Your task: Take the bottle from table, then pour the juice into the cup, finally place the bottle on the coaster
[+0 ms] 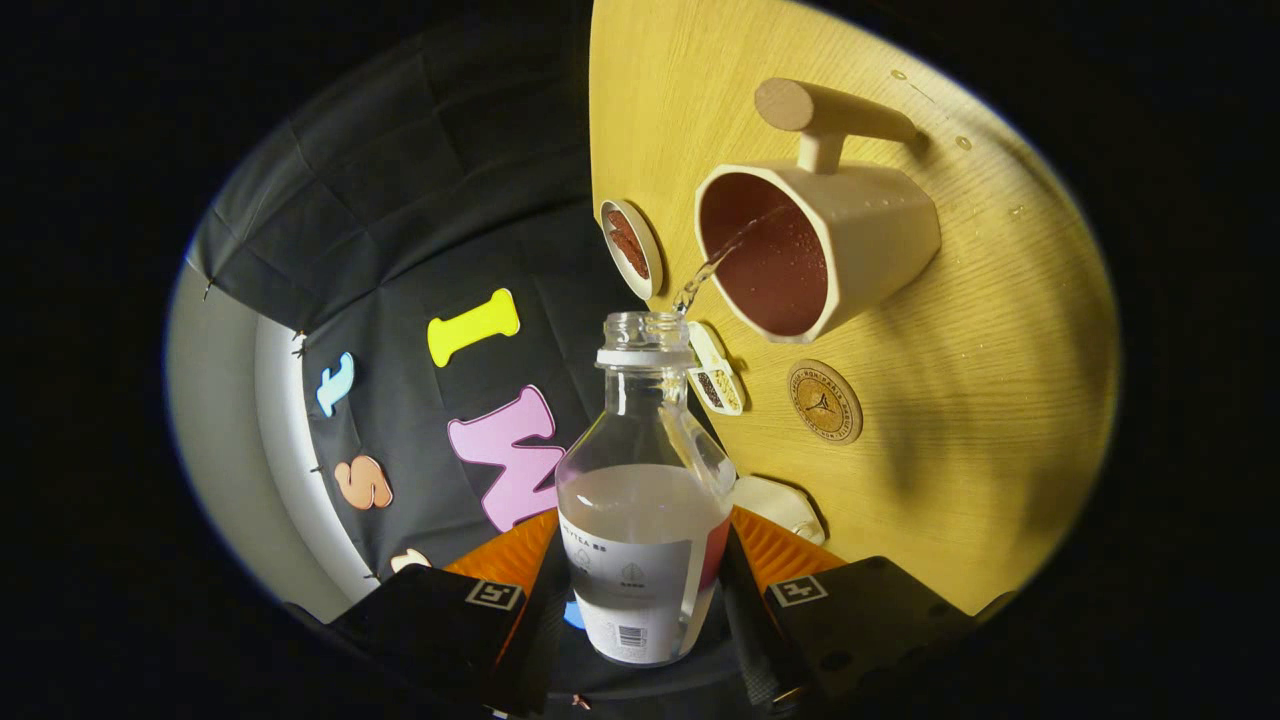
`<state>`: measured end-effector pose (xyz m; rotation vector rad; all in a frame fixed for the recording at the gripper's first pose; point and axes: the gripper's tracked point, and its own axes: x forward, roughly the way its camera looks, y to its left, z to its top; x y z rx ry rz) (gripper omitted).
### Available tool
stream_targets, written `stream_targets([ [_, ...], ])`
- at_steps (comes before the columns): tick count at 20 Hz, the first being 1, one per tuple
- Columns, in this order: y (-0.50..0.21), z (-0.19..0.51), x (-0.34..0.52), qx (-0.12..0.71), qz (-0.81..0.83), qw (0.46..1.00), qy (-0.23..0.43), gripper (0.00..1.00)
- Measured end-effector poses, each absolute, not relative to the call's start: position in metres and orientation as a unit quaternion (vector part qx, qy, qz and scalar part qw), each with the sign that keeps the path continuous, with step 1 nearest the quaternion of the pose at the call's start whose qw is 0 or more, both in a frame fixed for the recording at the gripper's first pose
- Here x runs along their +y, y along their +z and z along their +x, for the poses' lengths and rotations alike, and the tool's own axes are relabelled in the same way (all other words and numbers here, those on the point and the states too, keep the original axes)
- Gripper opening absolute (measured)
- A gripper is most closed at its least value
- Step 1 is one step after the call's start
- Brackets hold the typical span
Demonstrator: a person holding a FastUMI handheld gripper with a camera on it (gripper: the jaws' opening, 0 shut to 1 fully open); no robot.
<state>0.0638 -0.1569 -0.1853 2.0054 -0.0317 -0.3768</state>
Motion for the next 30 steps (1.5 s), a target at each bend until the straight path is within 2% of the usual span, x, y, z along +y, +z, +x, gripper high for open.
stream_targets([
  [12,-0.174,0.078,-0.176,-0.052,0.878,0.438,-0.184,0.74],
  [30,-0.172,0.086,-0.181,-0.092,0.901,0.376,-0.198,0.74],
])
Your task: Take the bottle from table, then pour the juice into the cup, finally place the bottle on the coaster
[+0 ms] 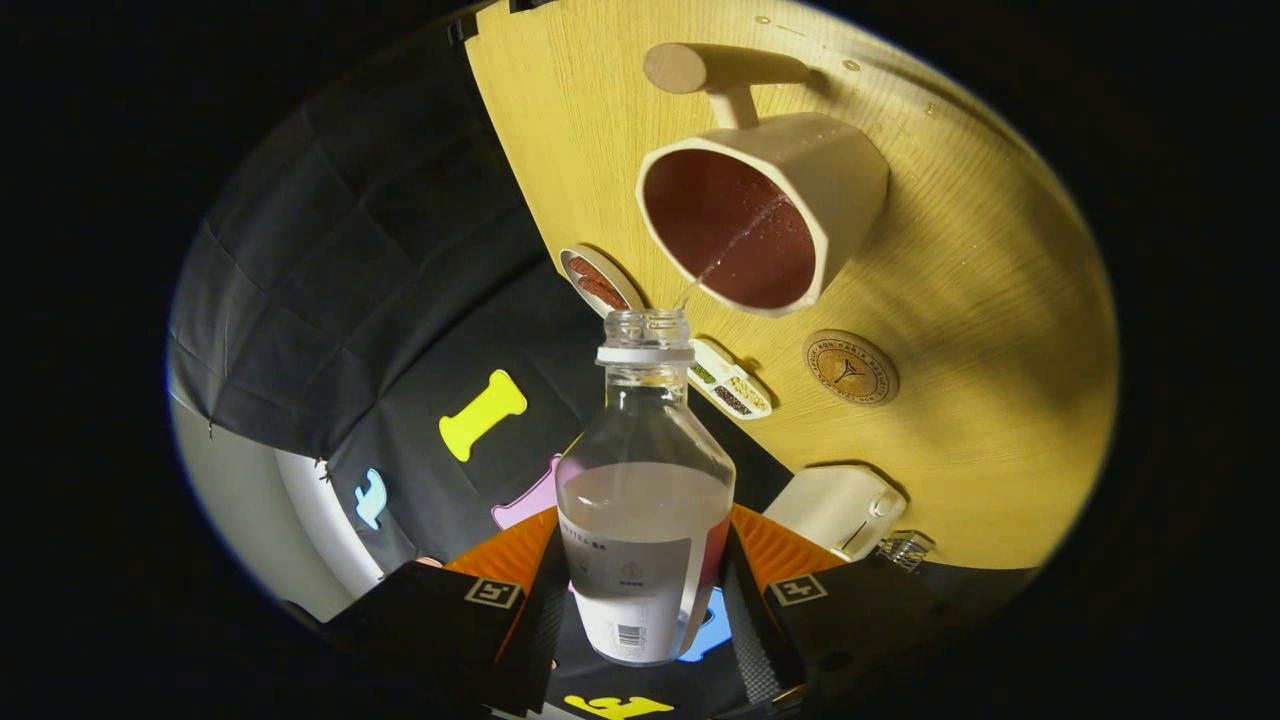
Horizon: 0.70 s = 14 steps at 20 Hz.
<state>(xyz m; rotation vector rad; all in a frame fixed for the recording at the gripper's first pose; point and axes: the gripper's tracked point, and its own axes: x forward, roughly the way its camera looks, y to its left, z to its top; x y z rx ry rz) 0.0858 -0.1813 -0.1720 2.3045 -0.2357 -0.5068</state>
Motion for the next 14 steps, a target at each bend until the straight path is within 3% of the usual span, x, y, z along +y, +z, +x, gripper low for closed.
stream_targets([
  [14,-0.1707,0.0878,-0.1844,-0.105,0.901,0.373,-0.193,0.74],
])
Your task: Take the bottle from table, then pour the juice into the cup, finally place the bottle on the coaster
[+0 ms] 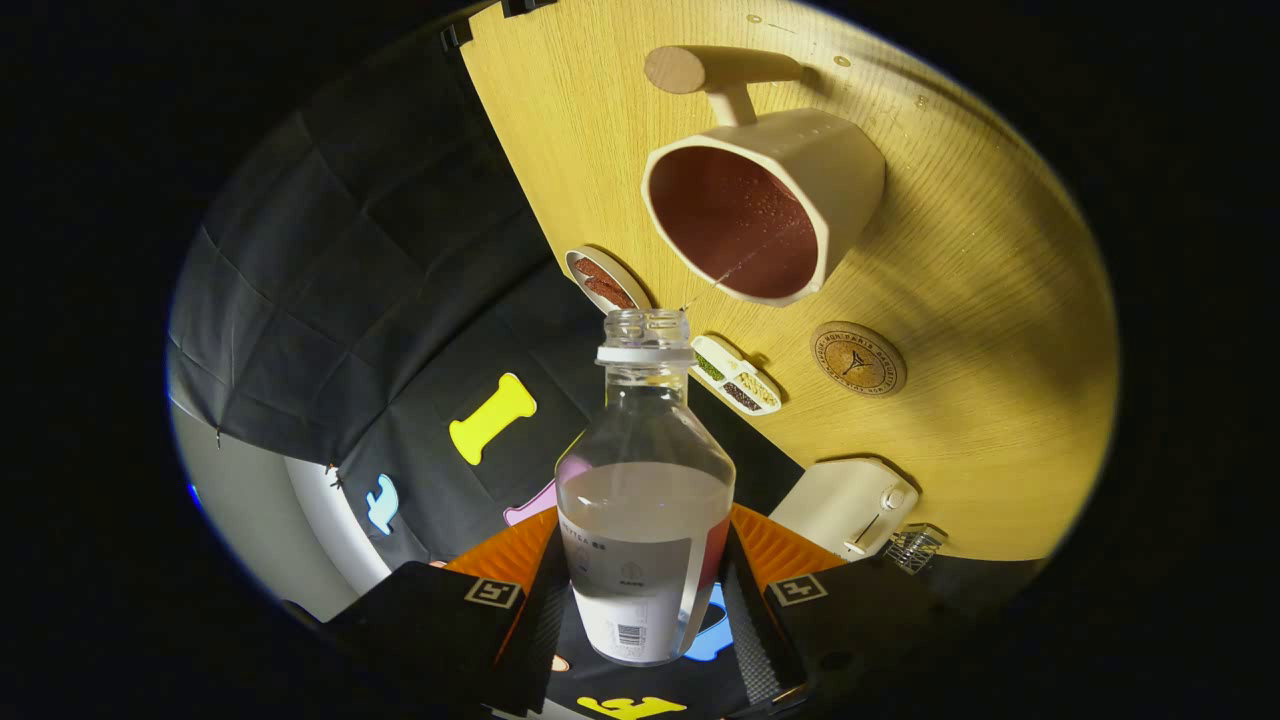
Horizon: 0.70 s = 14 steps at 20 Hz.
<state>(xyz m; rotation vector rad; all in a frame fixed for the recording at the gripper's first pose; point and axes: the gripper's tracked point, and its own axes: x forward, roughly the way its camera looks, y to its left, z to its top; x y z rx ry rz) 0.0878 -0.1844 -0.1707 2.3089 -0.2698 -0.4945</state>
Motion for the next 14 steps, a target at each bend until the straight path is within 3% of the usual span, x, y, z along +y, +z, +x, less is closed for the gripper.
stream_targets([
  [8,-0.171,0.083,-0.199,-0.131,0.876,0.413,-0.212,0.74],
  [14,-0.193,0.086,-0.174,-0.08,0.811,0.533,-0.227,0.74],
])
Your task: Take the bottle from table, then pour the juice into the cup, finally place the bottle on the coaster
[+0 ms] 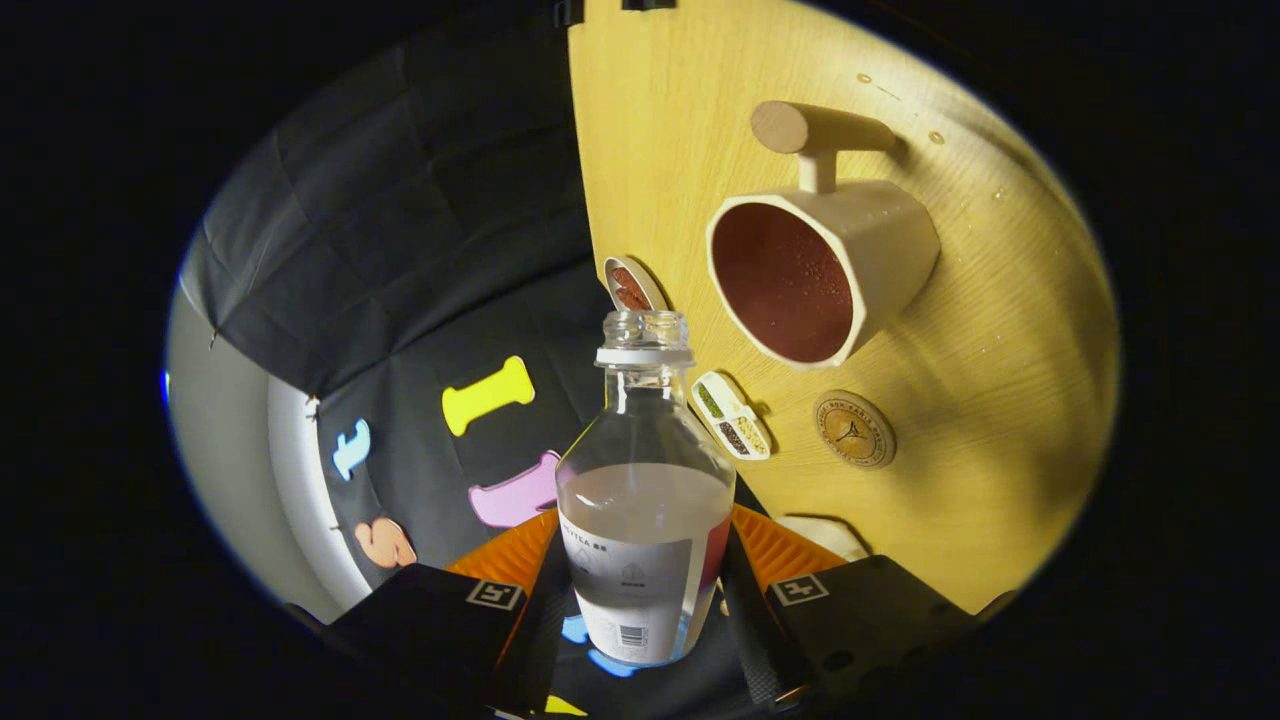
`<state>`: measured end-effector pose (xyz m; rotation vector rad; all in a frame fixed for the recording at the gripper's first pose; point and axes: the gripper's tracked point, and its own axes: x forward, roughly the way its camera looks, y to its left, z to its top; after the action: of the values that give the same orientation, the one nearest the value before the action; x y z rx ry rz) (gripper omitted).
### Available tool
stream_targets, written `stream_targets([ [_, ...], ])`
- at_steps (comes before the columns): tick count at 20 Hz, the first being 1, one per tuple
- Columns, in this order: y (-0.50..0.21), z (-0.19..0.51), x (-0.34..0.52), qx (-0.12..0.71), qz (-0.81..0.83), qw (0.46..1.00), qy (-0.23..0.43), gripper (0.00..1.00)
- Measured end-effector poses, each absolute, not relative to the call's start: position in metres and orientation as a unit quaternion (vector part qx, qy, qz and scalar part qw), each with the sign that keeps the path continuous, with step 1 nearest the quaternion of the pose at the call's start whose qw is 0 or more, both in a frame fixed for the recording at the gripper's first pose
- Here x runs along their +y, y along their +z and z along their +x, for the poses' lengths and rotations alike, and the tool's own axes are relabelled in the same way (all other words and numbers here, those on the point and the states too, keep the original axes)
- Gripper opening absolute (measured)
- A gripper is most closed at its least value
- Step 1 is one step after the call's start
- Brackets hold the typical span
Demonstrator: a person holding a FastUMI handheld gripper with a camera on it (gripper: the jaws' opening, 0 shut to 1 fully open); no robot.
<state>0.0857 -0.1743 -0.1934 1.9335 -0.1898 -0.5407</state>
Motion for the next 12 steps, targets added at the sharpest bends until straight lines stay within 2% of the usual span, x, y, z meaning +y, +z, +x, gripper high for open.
stream_targets([
  [5,-0.217,0.083,-0.165,-0.043,0.714,0.658,-0.235,0.74],
  [9,-0.201,0.079,-0.173,-0.038,0.601,0.762,-0.24,0.74],
  [12,-0.173,0.068,-0.187,-0.047,0.53,0.812,-0.241,0.74],
])
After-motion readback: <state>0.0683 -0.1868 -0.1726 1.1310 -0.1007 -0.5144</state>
